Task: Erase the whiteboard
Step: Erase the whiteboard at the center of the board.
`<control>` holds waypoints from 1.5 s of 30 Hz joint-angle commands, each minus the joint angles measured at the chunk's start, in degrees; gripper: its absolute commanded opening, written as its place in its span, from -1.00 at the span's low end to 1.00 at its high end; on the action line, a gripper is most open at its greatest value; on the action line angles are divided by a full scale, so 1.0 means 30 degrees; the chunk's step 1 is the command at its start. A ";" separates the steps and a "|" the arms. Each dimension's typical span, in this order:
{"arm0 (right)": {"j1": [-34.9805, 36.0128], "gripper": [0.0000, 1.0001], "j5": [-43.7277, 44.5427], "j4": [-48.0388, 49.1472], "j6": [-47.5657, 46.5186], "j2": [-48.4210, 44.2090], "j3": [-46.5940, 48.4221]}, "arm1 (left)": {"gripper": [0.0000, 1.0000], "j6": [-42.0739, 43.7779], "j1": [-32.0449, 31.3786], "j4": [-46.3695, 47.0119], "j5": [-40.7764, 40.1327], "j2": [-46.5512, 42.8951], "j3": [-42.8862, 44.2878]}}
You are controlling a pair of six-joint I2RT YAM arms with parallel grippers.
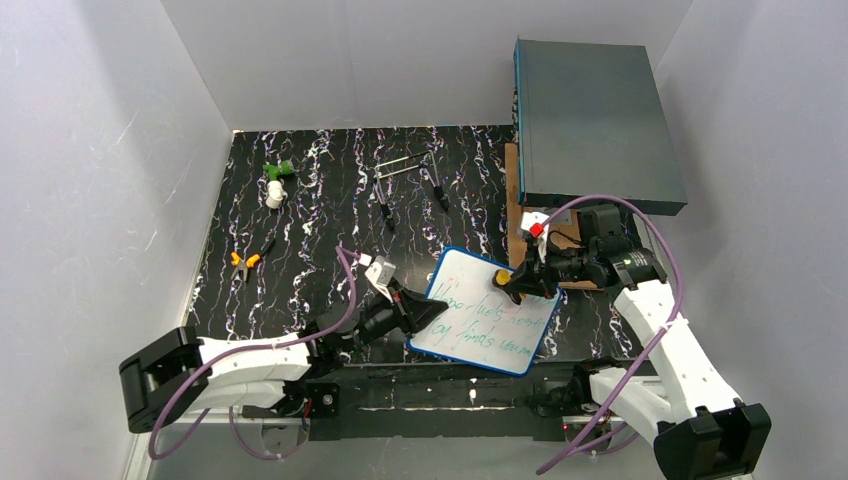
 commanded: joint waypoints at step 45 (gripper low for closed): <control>0.7169 -0.97 1.1382 0.4527 0.1557 0.3429 0.4080 | -1.00 0.1863 0.3933 0.5244 0.3682 0.5849 -0.1262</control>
